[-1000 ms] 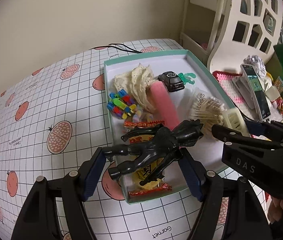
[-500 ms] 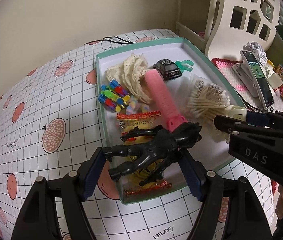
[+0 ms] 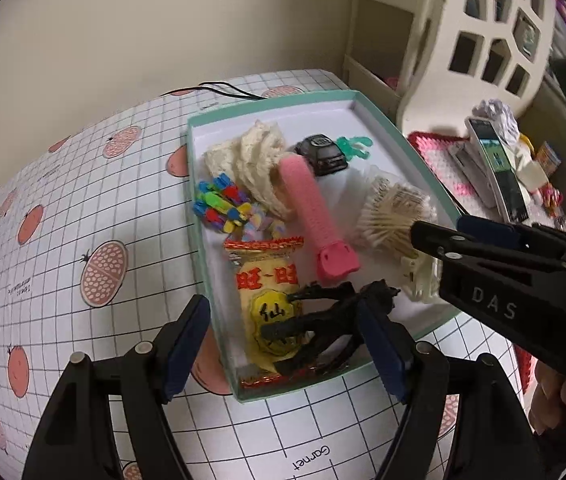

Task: Organize objects
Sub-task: 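Open the right tool releasing the clip in the tray while the left tool lowers the figure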

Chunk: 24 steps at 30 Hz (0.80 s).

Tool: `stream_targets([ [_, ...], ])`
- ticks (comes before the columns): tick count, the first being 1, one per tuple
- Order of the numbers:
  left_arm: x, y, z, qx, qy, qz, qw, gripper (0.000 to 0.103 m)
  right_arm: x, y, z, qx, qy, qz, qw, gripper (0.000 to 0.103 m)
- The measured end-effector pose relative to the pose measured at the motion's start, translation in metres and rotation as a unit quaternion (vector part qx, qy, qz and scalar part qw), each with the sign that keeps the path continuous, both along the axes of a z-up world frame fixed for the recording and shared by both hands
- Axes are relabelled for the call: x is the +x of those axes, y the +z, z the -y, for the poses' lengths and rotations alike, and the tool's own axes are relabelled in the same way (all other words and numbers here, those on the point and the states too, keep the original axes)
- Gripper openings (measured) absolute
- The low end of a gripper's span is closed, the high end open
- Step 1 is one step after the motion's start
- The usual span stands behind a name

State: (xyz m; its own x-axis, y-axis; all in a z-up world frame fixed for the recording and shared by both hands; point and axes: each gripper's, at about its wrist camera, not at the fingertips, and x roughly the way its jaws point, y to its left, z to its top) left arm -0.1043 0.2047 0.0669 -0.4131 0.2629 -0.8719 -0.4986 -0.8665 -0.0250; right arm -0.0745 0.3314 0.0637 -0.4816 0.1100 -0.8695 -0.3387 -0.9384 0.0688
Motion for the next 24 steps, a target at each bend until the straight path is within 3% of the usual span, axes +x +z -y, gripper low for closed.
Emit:
stream_targets([
  [5,-0.009,-0.001,0.014,0.005,0.039,0.005,0.9992,0.077,0.000,-0.001,0.000,0.001,0.000,0.004,1.000,0.051],
  [8,-0.013,-0.002,0.021,0.007,0.057,0.004,0.9984,0.084,0.000,-0.003,0.004,0.003,0.006,0.007,1.000,0.051],
  [10,-0.015,-0.003,0.027,0.011,0.069,0.004,0.9975,0.086,0.000,-0.004,0.005,0.003,0.008,0.007,1.000,0.060],
  [11,-0.016,-0.004,0.029,0.015,0.074,0.005,0.9971,0.087,0.001,-0.005,0.005,0.004,0.008,0.008,1.000,0.071],
  [12,-0.018,-0.004,0.032,0.018,0.081,0.006,0.9966,0.094,0.001,-0.006,0.006,0.005,0.008,0.008,1.000,0.075],
  [18,-0.022,-0.005,0.045,0.002,0.107,-0.015,0.9941,0.098,0.000,-0.010,0.008,0.008,0.014,0.016,1.000,0.086],
  [24,-0.029,-0.008,0.061,0.024,0.143,-0.002,0.9894,0.103,-0.001,-0.011,0.013,0.005,0.024,0.014,1.000,0.101],
])
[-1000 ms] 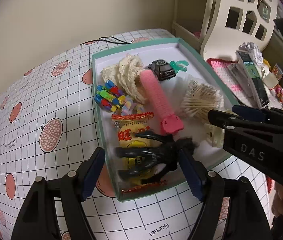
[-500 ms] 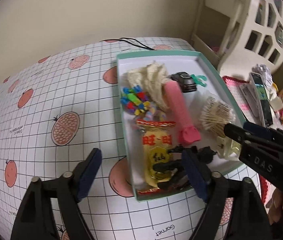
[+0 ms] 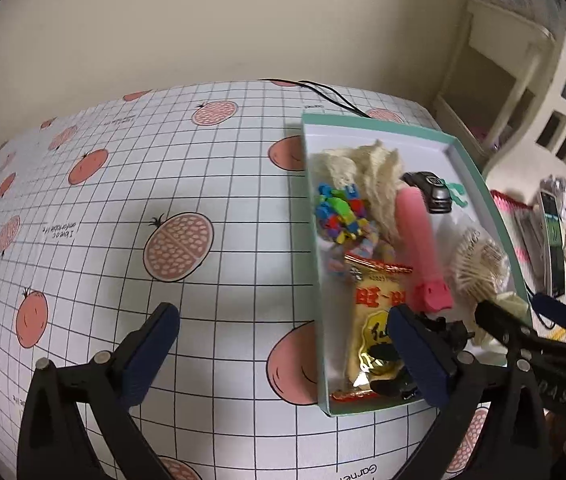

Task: Organize objects
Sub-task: 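Open the right tool releasing the clip in the tray while the left tool lowers the figure, then release the black figure in the tray with the left tool and withdraw both tools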

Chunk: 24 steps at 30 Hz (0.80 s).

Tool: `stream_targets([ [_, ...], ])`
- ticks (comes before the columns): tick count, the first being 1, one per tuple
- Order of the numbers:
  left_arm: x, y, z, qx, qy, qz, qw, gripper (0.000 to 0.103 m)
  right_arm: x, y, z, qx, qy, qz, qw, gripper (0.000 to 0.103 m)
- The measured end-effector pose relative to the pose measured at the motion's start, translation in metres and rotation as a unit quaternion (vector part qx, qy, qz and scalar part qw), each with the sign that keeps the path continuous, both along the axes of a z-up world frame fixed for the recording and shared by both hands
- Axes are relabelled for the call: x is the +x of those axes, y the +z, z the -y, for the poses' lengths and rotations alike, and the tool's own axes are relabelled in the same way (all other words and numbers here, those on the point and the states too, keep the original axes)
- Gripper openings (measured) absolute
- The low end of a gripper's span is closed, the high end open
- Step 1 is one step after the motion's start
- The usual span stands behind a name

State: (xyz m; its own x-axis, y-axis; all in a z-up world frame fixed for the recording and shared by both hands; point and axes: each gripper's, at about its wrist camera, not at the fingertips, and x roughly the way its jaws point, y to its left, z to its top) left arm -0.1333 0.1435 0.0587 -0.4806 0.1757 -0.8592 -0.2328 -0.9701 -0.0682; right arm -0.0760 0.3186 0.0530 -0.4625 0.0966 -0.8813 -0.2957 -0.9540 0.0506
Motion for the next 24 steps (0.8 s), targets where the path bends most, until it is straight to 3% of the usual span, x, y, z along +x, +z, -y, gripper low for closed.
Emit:
stream_targets([
  [12,0.003,-0.003,0.015,0.008,0.010,0.012,0.9998,0.103,0.004,-0.001,0.015,-0.002,0.011,0.003,1.000,0.103],
  [19,0.013,0.006,0.035,0.009,0.023,-0.007,0.9997,0.103,0.013,0.005,0.025,-0.011,-0.001,0.005,1.000,0.103],
  [24,0.023,0.013,0.051,0.030,0.032,-0.018,0.9989,0.103,0.027,0.015,0.034,-0.024,-0.014,-0.008,1.000,0.103],
])
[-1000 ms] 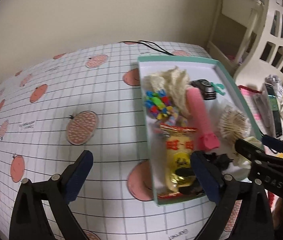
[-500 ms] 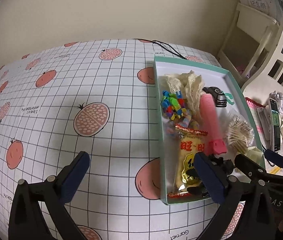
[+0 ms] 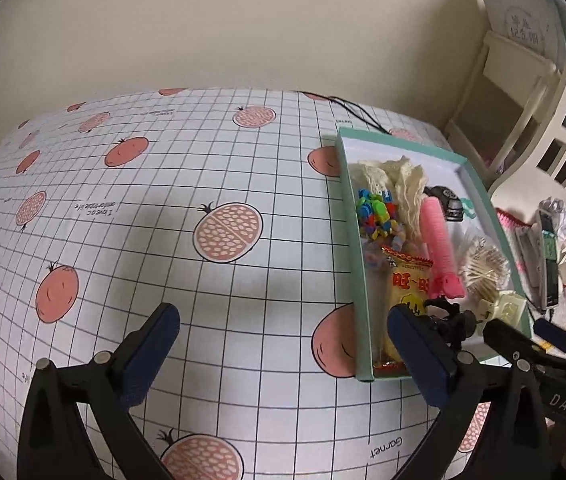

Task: Organize objects
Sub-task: 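Release the black figure in the tray with the left tool and withdraw both tools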

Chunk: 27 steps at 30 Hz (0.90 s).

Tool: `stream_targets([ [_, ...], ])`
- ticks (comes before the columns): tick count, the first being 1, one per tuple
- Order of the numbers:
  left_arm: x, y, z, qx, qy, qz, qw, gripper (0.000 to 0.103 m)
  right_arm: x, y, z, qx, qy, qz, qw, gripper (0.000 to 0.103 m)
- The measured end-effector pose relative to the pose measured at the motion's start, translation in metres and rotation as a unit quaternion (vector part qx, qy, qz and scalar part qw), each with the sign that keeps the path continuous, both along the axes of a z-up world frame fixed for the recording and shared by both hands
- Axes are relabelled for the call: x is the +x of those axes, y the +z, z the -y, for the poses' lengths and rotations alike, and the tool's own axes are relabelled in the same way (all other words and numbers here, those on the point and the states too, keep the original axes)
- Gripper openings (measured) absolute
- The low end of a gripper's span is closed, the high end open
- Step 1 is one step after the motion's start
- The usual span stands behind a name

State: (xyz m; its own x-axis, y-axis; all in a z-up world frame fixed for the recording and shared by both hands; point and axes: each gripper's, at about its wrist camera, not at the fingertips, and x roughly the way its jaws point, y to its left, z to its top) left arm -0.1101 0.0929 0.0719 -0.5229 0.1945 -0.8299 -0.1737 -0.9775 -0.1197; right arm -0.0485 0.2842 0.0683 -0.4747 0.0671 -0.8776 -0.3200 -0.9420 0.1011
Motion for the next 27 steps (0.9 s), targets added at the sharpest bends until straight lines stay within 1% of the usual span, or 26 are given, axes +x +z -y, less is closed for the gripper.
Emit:
stream_targets([
  [4,0.011,0.001,0.006,0.008,-0.001,-0.001,1.0000,0.103,0.013,0.004,0.015,0.010,0.003,-0.002,1.000,0.103],
  [11,0.040,0.005,0.015,-0.016,-0.006,-0.038,0.9991,0.103,0.035,0.006,0.030,0.020,-0.003,-0.013,1.000,0.103],
  [14,0.055,0.003,0.019,-0.029,0.007,-0.055,0.9980,0.103,0.044,0.008,0.038,0.032,-0.001,-0.022,0.999,0.103],
  [17,0.063,-0.002,0.025,-0.022,0.005,-0.046,0.9987,0.103,0.052,0.005,0.043,0.022,0.001,-0.026,0.999,0.103],
  [20,0.071,-0.004,0.031,-0.025,0.005,-0.049,0.9985,0.103,0.060,-0.002,0.048,0.031,0.000,-0.024,0.999,0.103],
  [24,0.080,-0.011,0.035,-0.030,0.007,-0.040,0.9987,0.103,0.070,-0.013,0.049,0.026,-0.006,-0.023,0.999,0.103],
  [27,0.088,-0.016,0.040,-0.024,0.008,-0.038,0.9990,0.103,0.077,-0.021,0.053,0.032,-0.005,-0.021,0.999,0.103],
])
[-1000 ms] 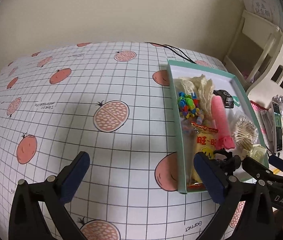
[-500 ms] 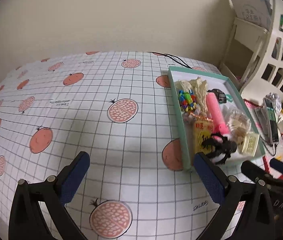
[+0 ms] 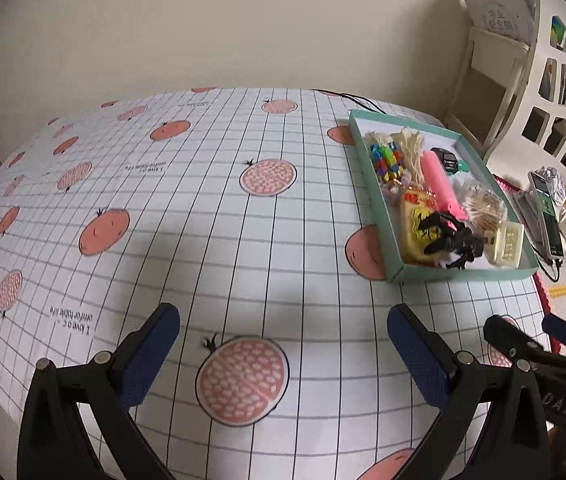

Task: Organize objects
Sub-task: 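Release the black figure in the tray with the left tool and withdraw both tools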

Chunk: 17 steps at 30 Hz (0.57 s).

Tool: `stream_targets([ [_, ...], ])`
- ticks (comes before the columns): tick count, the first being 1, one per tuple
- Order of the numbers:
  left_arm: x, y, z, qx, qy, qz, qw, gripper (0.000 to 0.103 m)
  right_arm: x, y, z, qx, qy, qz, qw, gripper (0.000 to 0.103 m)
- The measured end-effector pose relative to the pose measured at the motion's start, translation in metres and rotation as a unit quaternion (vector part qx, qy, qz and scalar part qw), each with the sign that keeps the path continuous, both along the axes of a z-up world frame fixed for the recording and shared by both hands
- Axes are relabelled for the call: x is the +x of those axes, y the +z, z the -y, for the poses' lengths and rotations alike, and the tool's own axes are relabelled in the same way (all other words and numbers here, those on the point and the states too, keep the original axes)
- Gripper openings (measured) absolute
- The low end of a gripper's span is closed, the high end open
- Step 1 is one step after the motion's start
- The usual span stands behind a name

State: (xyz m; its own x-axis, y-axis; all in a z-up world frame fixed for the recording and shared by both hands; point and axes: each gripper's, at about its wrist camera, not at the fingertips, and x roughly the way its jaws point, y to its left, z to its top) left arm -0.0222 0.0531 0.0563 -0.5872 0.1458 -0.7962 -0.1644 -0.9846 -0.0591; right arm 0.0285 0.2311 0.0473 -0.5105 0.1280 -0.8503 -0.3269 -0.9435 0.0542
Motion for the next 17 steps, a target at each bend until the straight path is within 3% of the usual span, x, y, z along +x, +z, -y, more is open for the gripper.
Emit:
stream_targets([
  [10,0.019,-0.029,0.005,-0.007,0.002,0.032,0.9995,0.103,0.021,-0.022,0.010,-0.004,0.003,0.002,1.000,0.103],
  [17,0.025,-0.030,0.005,-0.006,0.002,0.024,0.9997,0.103,0.026,-0.024,0.013,-0.001,0.006,-0.004,1.000,0.103],
])
